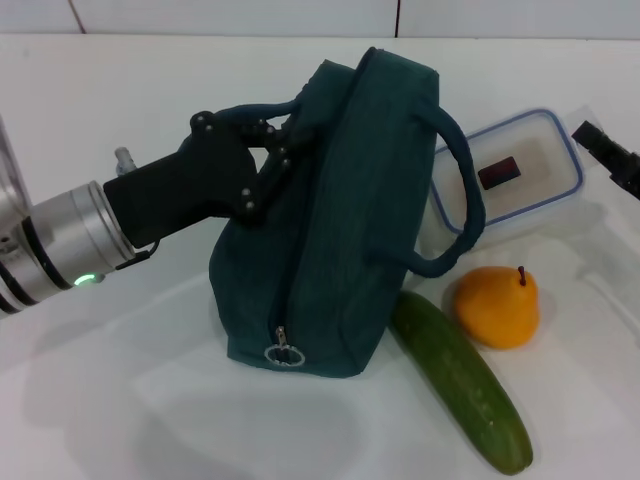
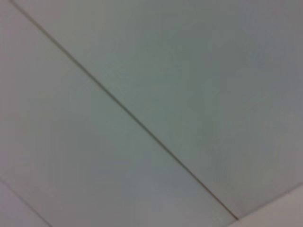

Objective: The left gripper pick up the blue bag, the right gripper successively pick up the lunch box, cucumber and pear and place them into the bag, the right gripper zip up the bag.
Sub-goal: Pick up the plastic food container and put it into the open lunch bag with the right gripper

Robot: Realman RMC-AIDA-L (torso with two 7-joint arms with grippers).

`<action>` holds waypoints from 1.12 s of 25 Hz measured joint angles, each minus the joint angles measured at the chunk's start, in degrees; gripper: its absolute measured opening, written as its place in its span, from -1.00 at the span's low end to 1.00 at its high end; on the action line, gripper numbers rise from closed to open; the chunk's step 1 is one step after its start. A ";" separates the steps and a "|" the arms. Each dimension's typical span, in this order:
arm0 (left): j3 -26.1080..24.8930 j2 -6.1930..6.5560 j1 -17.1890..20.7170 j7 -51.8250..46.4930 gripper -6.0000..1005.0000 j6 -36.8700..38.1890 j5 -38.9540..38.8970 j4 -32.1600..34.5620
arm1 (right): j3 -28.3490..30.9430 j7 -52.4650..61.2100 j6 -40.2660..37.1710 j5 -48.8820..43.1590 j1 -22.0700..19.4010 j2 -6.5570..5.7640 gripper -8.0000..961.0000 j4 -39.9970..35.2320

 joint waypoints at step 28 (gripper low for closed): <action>0.00 0.05 -0.82 0.21 -0.89 0.78 -0.51 0.44 | 0.05 5.25 -22.61 7.49 -1.47 -0.64 -0.74 -7.57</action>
